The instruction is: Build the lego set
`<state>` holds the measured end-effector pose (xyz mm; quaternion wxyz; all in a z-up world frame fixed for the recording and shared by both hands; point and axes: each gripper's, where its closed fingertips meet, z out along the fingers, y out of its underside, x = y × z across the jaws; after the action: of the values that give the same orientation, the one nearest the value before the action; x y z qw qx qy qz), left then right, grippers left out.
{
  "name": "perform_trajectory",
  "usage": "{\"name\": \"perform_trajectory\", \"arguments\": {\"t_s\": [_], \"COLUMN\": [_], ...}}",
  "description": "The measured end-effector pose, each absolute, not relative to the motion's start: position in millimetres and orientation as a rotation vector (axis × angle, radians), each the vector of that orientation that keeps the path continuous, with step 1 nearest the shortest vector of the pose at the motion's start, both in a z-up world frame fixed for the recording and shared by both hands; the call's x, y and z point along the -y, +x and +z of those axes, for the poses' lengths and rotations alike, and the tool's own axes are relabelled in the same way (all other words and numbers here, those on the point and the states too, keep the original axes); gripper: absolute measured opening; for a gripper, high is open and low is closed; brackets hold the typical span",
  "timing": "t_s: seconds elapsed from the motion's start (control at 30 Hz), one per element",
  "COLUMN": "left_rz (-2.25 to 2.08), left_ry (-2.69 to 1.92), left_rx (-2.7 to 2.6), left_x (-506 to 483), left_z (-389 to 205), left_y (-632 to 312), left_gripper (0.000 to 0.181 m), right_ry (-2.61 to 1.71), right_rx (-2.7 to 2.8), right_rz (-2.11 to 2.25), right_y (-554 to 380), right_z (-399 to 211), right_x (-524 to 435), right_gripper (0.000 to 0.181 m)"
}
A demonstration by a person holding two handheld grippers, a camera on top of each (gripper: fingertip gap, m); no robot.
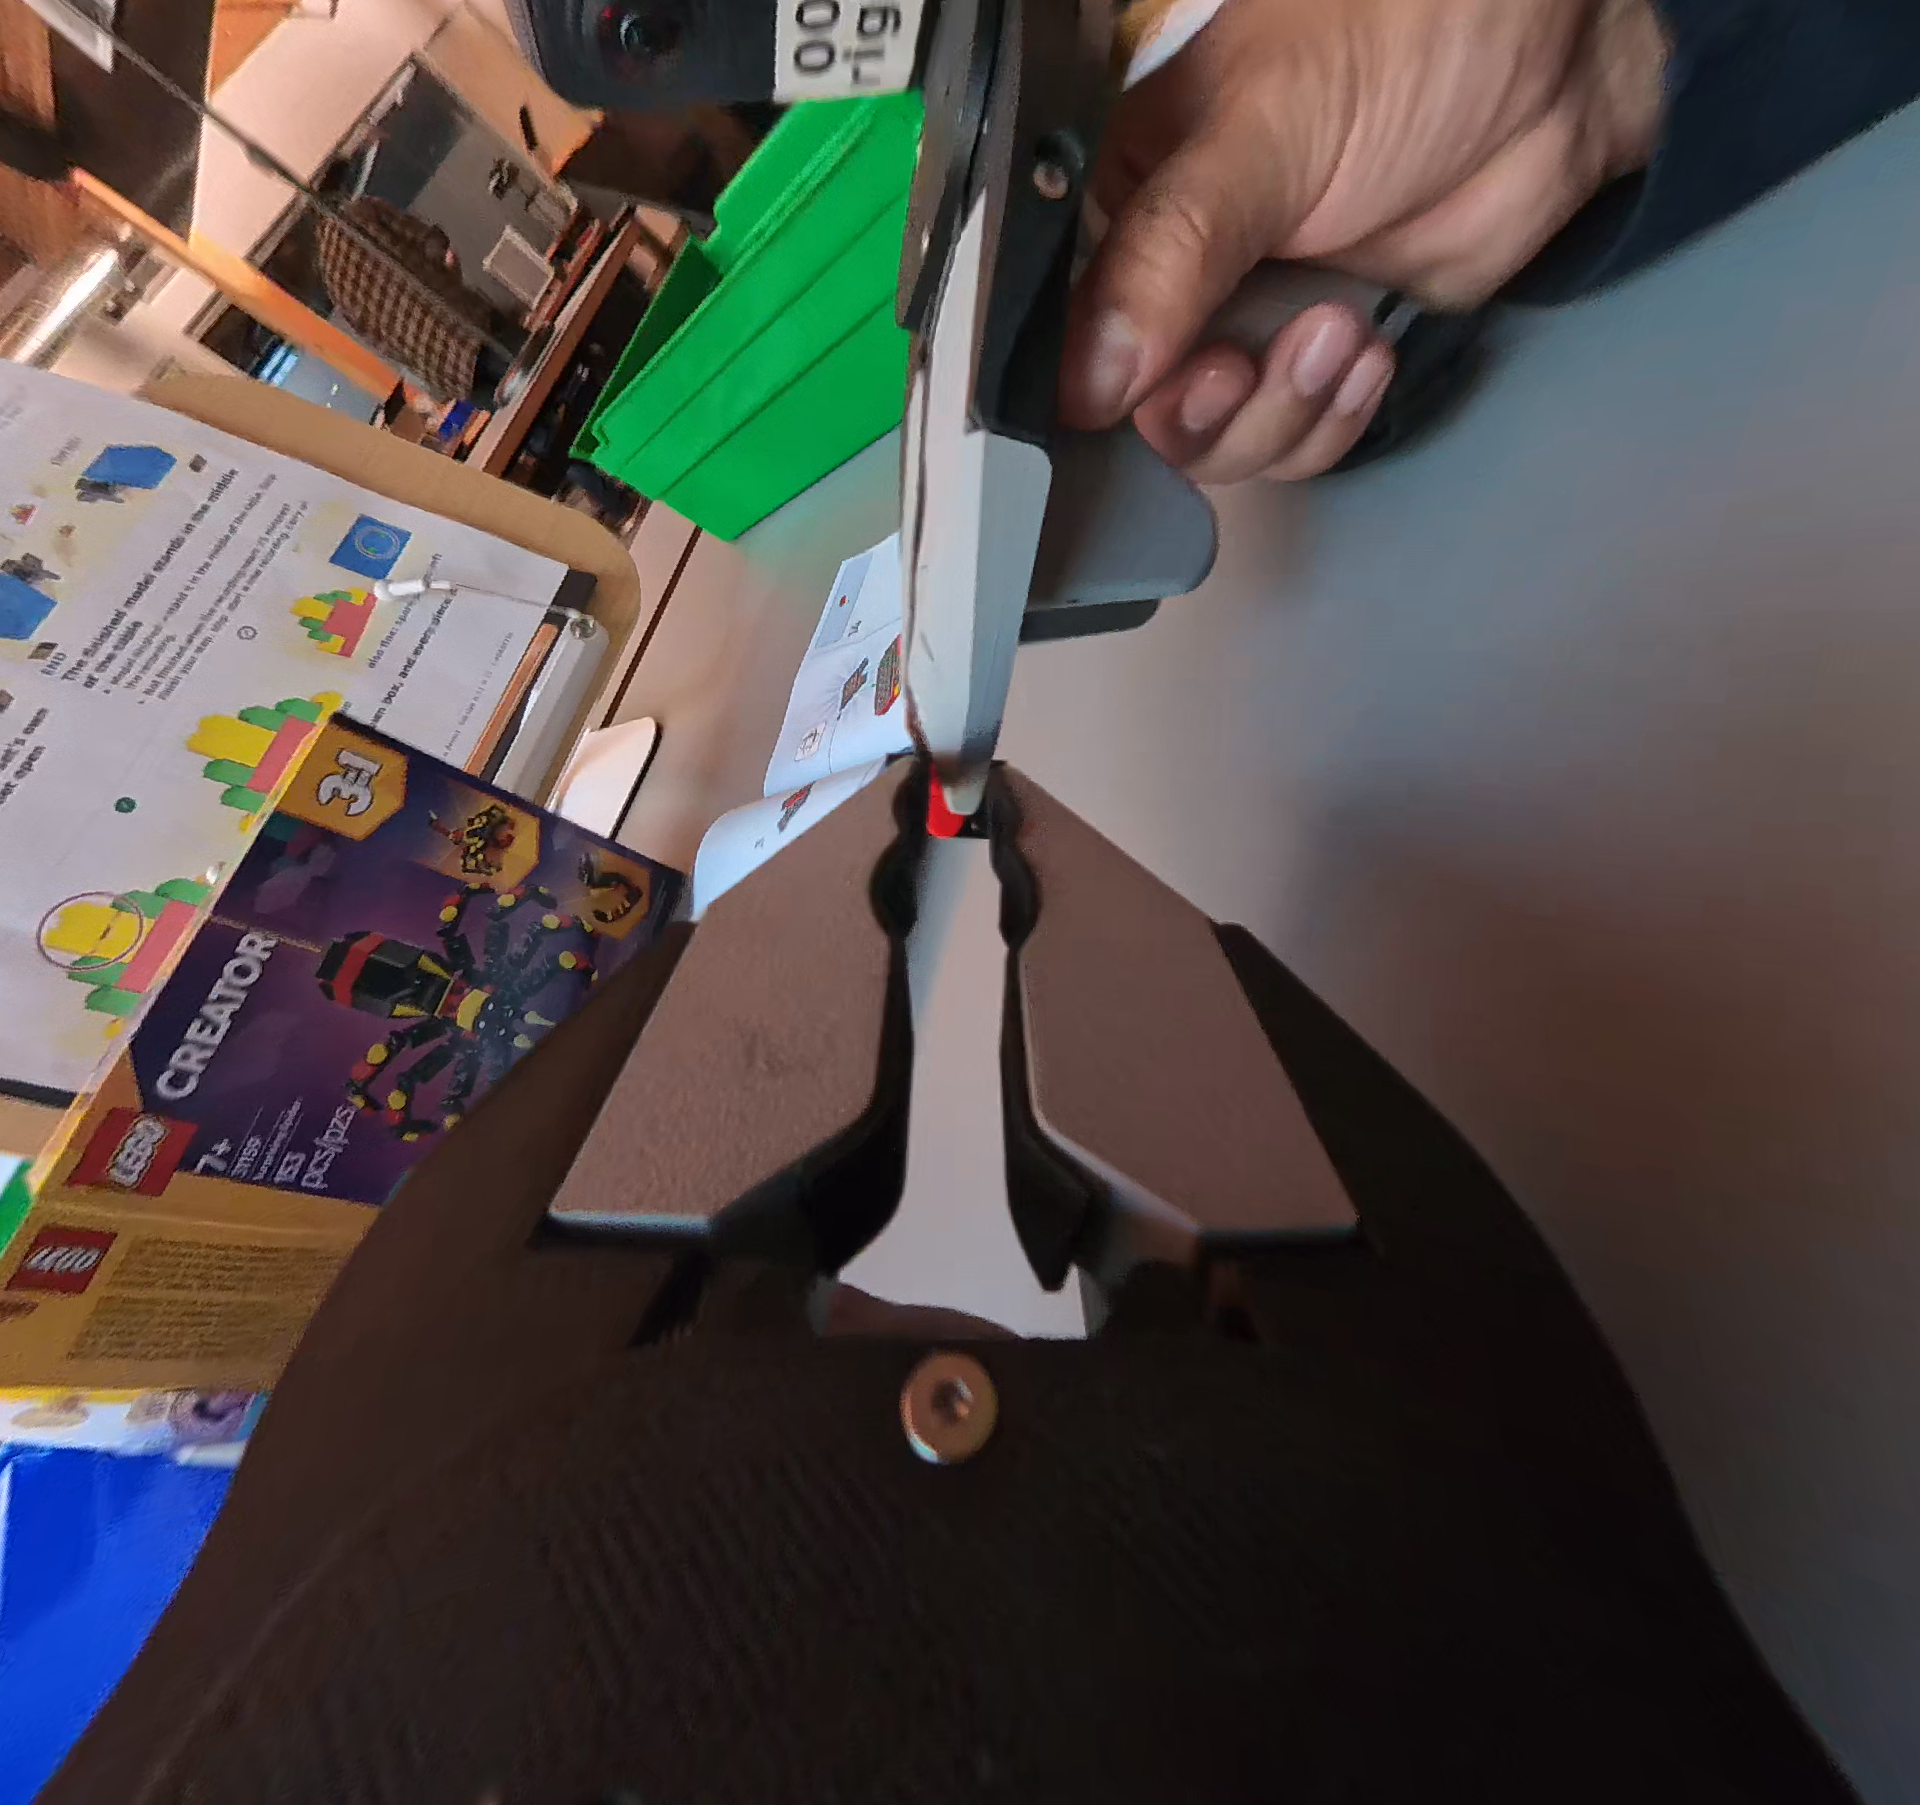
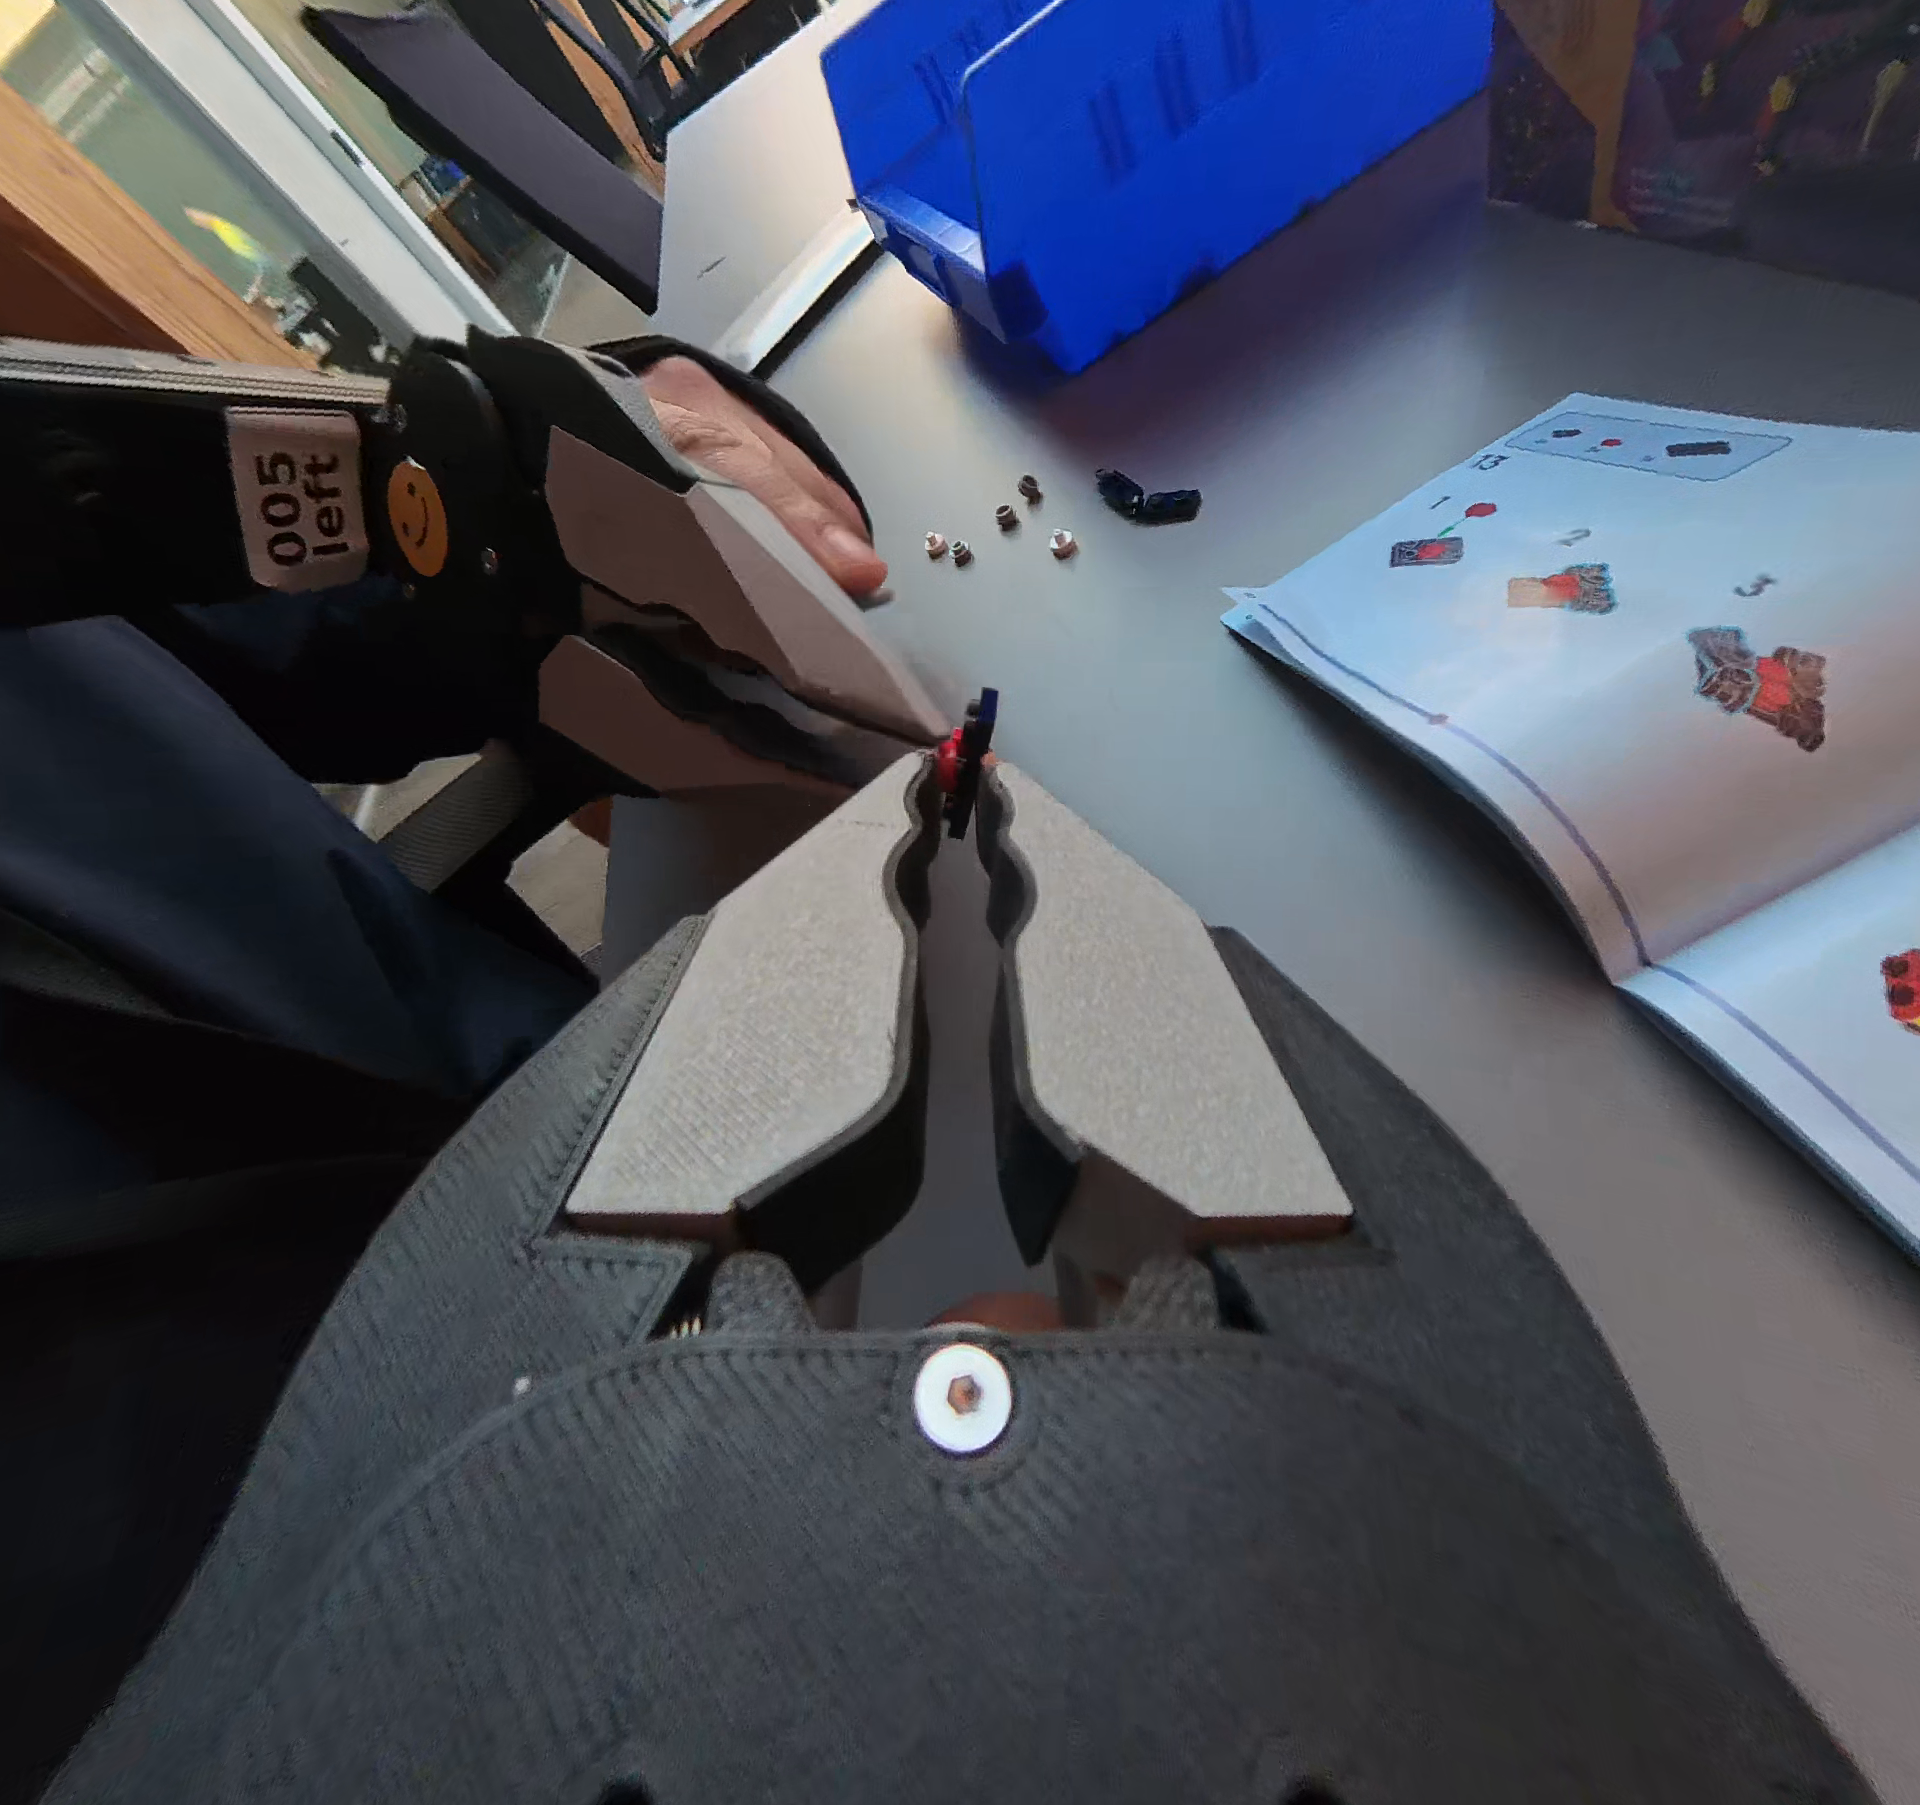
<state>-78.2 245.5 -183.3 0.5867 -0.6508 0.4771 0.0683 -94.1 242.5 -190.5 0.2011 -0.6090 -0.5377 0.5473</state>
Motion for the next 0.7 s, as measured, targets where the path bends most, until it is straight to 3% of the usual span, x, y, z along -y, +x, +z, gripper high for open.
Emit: {"name": "perform_trajectory", "arguments": {"t_s": [0.07,0.2,0.7], "left_rz": [0.08,-0.226,-0.448], "left_ry": [-1.49,-1.624,-1.688], "left_rx": [-1.053,-0.877,-1.057], "left_x": [-242.7,-246.6,-224.0], "left_z": [-169.4,-157.4,-182.9], "left_y": [-80.2,-94.7,-73.6], "left_gripper": [0.005,0.02,0.007], "right_ry": [-1.639,-1.486,-1.191], "right_rx": [1.505,1.595,1.832], "right_rz": [1.488,1.233,0.989], "right_y": [-93.1,-88.8,-81.2], "right_z": [-184.3,-184.0,-188.9], "right_x": [-244.1,-244.6,-218.7], "right_gripper": [0.004,0.004,0.005]}}
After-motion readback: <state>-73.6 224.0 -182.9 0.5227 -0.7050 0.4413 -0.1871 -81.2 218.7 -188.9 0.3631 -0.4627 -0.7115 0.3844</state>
